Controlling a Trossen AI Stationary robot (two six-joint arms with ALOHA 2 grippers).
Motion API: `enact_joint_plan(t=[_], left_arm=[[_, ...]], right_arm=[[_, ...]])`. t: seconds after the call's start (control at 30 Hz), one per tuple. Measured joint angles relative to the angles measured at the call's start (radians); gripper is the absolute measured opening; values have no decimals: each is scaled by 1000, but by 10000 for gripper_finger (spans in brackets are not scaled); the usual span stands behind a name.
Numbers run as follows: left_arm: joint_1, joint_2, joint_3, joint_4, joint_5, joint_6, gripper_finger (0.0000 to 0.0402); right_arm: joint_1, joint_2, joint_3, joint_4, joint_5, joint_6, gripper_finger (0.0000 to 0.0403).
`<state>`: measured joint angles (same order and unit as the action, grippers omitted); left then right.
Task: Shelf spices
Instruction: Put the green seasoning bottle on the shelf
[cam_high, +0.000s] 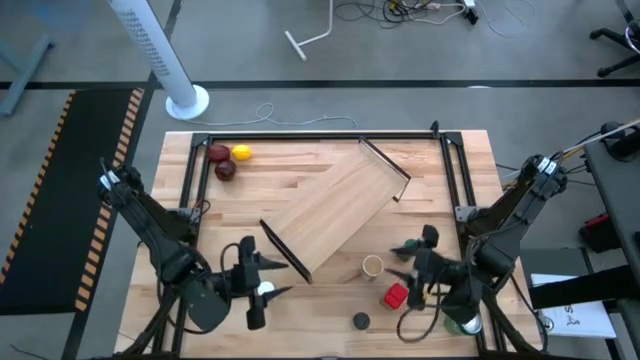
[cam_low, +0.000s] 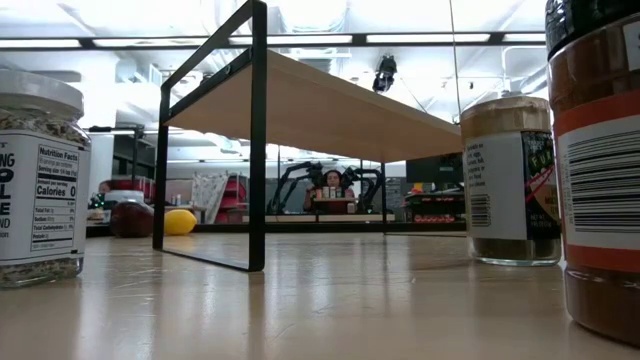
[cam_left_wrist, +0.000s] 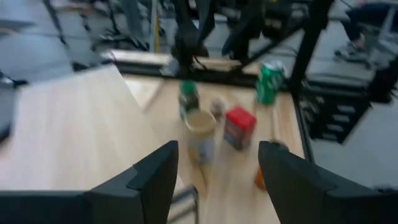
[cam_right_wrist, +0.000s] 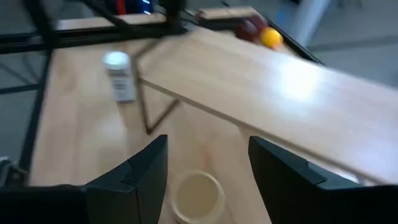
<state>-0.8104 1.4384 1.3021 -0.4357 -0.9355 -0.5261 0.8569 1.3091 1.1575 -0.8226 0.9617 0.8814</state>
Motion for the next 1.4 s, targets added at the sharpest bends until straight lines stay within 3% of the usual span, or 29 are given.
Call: enact_joint_plan(t=[0.07, 0.17, 0.27, 0.63, 0.87, 1.4], left_arm=[[0, 0, 27, 1, -37, 31, 205], [0, 0, 57, 0, -71, 81, 199], [5, -1, 78, 3, -108, 121, 193], [64, 0, 79, 0, -102, 113, 194], [72, 0, 78, -1, -53, 95, 188], [70, 0, 77, -9, -15, 90, 185]], right_arm=[[-8, -20, 5, -149, -9, 159, 199], [-58, -24, 8, -402, -136, 384, 199], [-116, -19, 4, -500, -258, 440, 204], [-208, -16, -11, -444, -413, 407, 265], [-258, -11, -101, -391, -491, 383, 297], [-307, -11, -333, -155, -624, 352, 309]])
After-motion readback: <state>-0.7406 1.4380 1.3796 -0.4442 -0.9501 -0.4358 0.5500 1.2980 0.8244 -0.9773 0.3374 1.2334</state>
